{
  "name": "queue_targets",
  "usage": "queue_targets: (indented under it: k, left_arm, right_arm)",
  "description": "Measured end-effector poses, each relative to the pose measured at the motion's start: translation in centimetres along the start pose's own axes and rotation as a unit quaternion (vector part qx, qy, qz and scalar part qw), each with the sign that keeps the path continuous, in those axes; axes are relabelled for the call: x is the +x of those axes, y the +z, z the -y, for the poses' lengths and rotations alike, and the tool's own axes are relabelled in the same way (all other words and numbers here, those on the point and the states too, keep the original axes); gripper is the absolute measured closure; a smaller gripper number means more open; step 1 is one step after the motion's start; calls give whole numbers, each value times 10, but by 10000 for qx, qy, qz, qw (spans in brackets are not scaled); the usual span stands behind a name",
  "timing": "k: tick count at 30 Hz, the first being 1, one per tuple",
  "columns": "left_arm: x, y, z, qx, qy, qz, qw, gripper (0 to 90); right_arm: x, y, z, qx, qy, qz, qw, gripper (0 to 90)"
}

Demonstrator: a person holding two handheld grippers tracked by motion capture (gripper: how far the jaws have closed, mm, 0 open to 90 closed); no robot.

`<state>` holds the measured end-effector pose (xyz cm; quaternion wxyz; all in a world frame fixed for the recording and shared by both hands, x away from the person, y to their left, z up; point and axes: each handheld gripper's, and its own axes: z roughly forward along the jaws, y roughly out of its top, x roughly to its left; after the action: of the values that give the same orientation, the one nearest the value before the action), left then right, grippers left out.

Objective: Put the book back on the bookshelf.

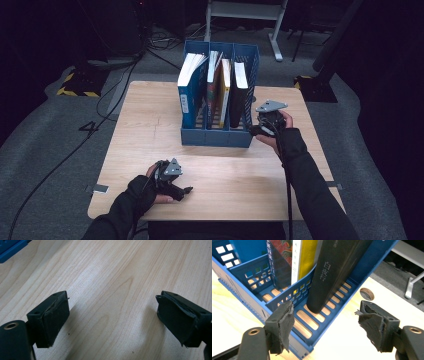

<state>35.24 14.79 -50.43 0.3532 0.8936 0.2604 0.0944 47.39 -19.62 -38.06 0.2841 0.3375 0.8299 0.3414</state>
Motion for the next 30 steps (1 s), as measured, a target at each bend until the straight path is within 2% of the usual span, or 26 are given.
queue_targets:
  k: [12, 30]
  left_arm:
    - [0, 0, 0, -1, -14, -6, 10000, 112]
    - [0, 0, 0, -13, -13, -19, 10000, 112]
  right_arm:
    - [1, -20, 20, -49, -153, -10, 9999, 289]
    - [9, -39, 60, 179, -400, -75, 9990, 280]
